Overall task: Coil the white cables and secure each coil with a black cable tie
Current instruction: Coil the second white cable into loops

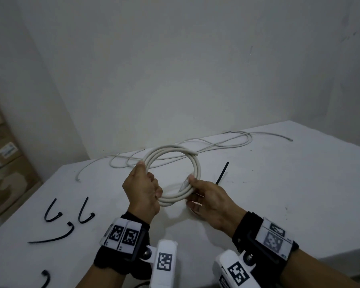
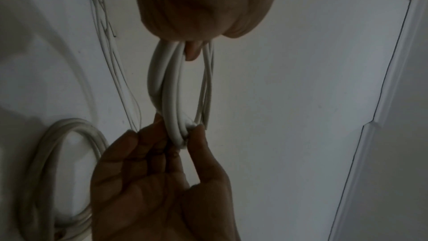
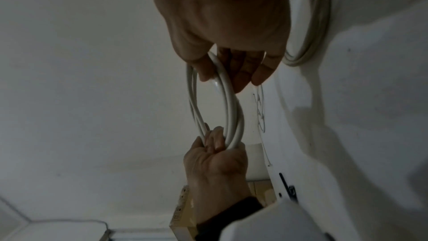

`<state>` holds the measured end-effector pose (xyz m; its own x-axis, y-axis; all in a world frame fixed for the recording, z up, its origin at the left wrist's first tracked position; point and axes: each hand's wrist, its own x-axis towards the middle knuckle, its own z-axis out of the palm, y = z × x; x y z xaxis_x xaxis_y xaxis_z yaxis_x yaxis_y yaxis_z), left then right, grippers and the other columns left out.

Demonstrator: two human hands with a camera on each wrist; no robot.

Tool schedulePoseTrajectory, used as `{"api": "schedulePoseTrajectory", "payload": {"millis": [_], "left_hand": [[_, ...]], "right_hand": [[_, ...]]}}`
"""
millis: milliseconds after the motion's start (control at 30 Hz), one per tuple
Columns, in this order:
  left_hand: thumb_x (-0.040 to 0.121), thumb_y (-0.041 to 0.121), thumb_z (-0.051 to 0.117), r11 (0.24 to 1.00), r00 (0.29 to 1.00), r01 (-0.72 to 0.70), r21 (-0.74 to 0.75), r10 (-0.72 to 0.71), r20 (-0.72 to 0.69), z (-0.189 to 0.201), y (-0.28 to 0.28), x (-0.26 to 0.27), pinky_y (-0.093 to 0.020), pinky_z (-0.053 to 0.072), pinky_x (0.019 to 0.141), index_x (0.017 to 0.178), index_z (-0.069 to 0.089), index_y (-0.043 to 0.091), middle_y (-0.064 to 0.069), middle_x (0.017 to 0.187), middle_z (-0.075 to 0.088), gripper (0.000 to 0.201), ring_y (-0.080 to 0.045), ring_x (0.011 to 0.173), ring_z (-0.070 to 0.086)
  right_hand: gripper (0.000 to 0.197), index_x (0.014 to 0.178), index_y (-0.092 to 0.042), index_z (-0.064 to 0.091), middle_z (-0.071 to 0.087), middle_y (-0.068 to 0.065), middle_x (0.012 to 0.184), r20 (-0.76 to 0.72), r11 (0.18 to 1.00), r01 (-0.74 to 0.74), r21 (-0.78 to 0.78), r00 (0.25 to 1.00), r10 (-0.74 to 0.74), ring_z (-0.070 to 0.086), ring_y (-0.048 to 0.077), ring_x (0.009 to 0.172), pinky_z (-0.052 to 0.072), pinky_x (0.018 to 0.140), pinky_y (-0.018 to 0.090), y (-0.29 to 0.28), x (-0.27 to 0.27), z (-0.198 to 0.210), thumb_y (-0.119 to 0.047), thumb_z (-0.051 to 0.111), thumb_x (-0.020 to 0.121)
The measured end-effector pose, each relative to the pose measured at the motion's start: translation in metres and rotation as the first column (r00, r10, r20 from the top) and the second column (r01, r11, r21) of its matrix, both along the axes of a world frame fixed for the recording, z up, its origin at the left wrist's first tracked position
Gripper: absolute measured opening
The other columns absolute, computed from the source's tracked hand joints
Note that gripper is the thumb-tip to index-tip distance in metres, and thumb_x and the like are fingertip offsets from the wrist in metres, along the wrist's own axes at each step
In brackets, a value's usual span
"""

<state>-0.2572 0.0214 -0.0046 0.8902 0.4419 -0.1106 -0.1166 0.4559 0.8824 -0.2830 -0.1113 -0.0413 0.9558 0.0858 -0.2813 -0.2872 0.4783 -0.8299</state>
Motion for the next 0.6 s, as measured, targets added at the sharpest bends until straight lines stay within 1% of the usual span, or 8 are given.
{"api": "schedulePoseTrajectory", "payload": {"millis": [133,233,300,400,467,500,533,600], "left_hand": [[0.094,0.026,0.053,0.999,1.0,0.02,-0.042,-0.019,0.008,0.008,0.014,0.005,-0.013,0.019,0.033,0.07,0.046,0.016,0.006,0.042,0.03,0.027,-0.007,0.03,0.022],[0.096,0.029,0.052,0.994,0.995,0.101,0.028,-0.102,0.004,0.012,0.032,0.003,-0.013,0.017,0.032,0.073,0.047,0.018,0.005,0.047,0.029,0.026,-0.007,0.031,0.022],[0.096,0.03,0.051,0.972,0.979,0.204,0.116,-0.202,-0.022,0.015,0.047,-0.001,-0.014,0.015,0.032,0.075,0.048,0.017,0.004,0.05,0.029,0.025,-0.007,0.032,0.021],[0.097,0.032,0.05,0.896,0.934,0.355,0.265,-0.351,-0.067,0.023,0.068,-0.011,-0.013,0.015,0.033,0.073,0.049,0.017,0.002,0.051,0.031,0.029,-0.007,0.032,0.021],[0.097,0.032,0.049,0.831,0.896,0.439,0.342,-0.431,-0.102,0.03,0.079,-0.02,-0.012,0.015,0.033,0.073,0.047,0.016,0.002,0.051,0.031,0.03,-0.007,0.032,0.021],[0.097,0.032,0.049,0.803,0.88,0.469,0.367,-0.46,-0.118,0.034,0.085,-0.025,-0.012,0.015,0.033,0.074,0.048,0.015,0.002,0.052,0.031,0.029,-0.006,0.032,0.021],[0.097,0.033,0.049,0.785,0.87,0.487,0.384,-0.476,-0.129,0.037,0.092,-0.029,-0.011,0.015,0.033,0.076,0.049,0.015,0.002,0.052,0.031,0.028,-0.006,0.032,0.021],[0.096,0.034,0.051,0.775,0.87,0.486,0.403,-0.473,-0.14,0.041,0.109,-0.037,-0.011,0.016,0.033,0.081,0.049,0.015,0.002,0.053,0.031,0.024,-0.006,0.032,0.02]], "right_hand": [[0.017,0.096,-0.015,0.069,0.07,0.001,0.09,0.099,0.994,-0.071,-0.08,0.992,0.079,0.064,0.016,0.084,0.046,0.072,0.028,-0.005,-0.006,0.007,-0.028,0.065,0.087],[0.032,0.112,-0.014,0.056,0.063,0.005,0.099,0.222,0.94,0.188,-0.286,0.967,-0.126,0.06,0.019,0.088,0.046,0.068,0.026,-0.011,-0.002,0.011,-0.022,0.069,0.085],[0.038,0.114,-0.021,0.05,0.058,0.0,0.105,0.445,0.828,0.352,-0.437,0.884,-0.141,0.057,0.016,0.093,0.044,0.068,0.021,-0.013,0.002,0.021,-0.024,0.071,0.082],[0.052,0.125,-0.027,0.044,0.049,-0.012,0.118,0.679,0.608,0.455,-0.651,0.706,0.198,0.05,0.008,0.107,0.04,0.079,0.016,0.0,0.008,0.044,-0.029,0.071,0.081],[0.058,0.132,-0.024,0.04,0.049,-0.011,0.119,0.621,0.435,0.45,-0.78,0.643,0.448,0.049,0.007,0.108,0.041,0.088,0.022,0.021,0.016,0.056,-0.034,0.069,0.082],[0.054,0.13,-0.024,0.041,0.056,-0.007,0.114,0.554,0.38,0.405,-0.832,0.646,0.525,0.056,0.011,0.102,0.046,0.086,0.028,0.032,0.019,0.06,-0.037,0.067,0.084],[0.043,0.123,-0.025,0.045,0.064,-0.002,0.105,0.492,0.363,0.336,-0.869,0.659,0.569,0.063,0.015,0.091,0.052,0.08,0.032,0.043,0.022,0.064,-0.037,0.064,0.086],[0.02,0.105,-0.021,0.05,0.067,0.006,0.087,0.433,0.424,0.192,-0.885,0.672,0.6,0.069,0.022,0.07,0.055,0.063,0.033,0.065,0.024,0.065,-0.031,0.059,0.09]]}}
